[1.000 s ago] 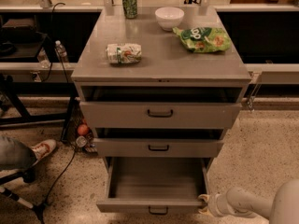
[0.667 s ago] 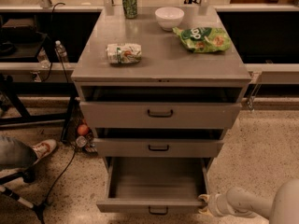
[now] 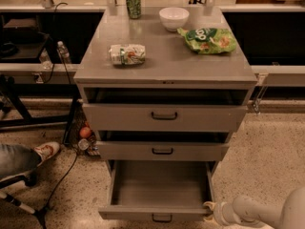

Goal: Open bottom drawer

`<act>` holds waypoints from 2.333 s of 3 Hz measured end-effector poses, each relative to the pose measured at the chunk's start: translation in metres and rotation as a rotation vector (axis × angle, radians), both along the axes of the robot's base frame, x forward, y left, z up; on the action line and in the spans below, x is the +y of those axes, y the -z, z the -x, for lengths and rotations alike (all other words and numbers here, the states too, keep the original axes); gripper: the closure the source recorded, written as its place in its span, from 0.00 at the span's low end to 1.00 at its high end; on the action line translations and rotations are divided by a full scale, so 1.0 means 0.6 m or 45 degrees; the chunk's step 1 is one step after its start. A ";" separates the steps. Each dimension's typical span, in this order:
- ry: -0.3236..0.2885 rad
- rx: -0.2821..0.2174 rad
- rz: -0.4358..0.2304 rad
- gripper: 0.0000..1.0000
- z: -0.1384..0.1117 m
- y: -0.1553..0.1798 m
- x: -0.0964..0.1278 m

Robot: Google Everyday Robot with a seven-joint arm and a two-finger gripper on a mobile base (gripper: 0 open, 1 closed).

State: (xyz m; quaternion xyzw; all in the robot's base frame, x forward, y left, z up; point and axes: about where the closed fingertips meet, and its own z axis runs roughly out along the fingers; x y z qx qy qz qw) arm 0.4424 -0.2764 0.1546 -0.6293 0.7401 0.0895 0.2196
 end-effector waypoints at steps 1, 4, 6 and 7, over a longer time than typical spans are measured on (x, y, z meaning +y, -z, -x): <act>0.002 0.000 0.000 1.00 0.001 -0.008 0.000; 0.021 0.006 -0.005 1.00 0.021 -0.009 0.002; 0.063 0.031 -0.018 0.45 0.069 -0.007 0.001; 0.061 0.033 -0.020 0.22 0.070 -0.006 0.003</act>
Offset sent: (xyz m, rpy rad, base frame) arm -0.1889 -0.0289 -0.0297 0.0328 0.0483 -0.2340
